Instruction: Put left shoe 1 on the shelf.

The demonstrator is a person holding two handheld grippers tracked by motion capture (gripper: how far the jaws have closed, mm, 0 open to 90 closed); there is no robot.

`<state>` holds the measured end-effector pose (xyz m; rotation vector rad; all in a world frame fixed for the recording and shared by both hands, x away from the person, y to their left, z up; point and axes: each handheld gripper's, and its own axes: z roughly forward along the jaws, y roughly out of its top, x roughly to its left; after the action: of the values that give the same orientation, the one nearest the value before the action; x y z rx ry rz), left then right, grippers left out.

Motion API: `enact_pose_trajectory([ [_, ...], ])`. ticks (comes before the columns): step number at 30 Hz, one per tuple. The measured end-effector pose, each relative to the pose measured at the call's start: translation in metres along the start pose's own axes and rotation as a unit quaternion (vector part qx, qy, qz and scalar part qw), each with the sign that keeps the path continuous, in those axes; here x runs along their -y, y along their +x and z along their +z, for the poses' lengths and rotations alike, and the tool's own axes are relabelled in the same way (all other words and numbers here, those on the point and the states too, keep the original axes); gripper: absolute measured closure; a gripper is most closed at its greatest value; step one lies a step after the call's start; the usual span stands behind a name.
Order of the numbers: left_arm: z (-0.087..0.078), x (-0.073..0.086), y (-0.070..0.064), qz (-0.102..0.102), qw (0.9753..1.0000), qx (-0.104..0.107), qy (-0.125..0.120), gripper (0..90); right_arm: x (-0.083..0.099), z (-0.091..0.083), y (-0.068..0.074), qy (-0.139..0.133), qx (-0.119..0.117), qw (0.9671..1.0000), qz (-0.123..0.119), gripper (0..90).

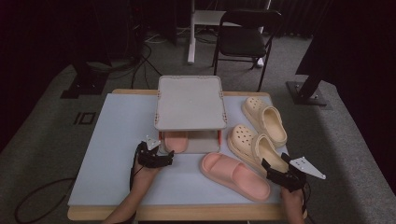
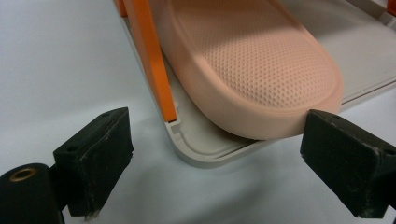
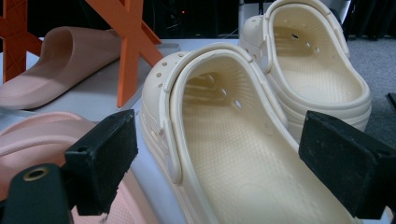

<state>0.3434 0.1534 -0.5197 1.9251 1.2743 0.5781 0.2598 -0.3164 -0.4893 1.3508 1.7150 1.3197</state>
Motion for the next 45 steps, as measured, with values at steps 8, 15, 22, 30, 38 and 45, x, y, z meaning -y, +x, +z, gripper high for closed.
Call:
enact_pose_trajectory([
  [8, -0.011, 0.003, -0.001, 0.016, 0.9994, 0.013, -0.029, 6.8, -0.004, -0.001, -0.003, -0.004, -0.011, 0.9999, 0.010, 11.1],
  [15, -0.030, 0.010, 0.004, 0.029, 0.9974, 0.046, -0.048, 6.8, -0.017, -0.002, -0.009, -0.005, -0.048, 0.9988, 0.011, 11.1],
  [22, -0.048, 0.027, 0.018, 0.024, 0.9961, 0.063, -0.057, 6.8, -0.023, 0.010, -0.014, 0.036, -0.066, 0.9970, -0.017, 11.7],
  [30, -0.073, 0.038, 0.037, 0.028, 0.9937, 0.060, -0.090, 6.8, -0.024, 0.016, -0.025, 0.049, -0.062, 0.9965, -0.026, 17.5],
  [38, -0.092, 0.051, 0.045, 0.036, 0.9939, 0.055, -0.088, 6.8, -0.027, 0.021, -0.038, 0.063, -0.070, 0.9953, -0.021, 29.0],
  [45, -0.108, 0.064, 0.056, 0.016, 0.9933, 0.059, -0.098, 6.8, -0.034, 0.028, -0.052, 0.067, -0.065, 0.9955, -0.018, 32.8],
])
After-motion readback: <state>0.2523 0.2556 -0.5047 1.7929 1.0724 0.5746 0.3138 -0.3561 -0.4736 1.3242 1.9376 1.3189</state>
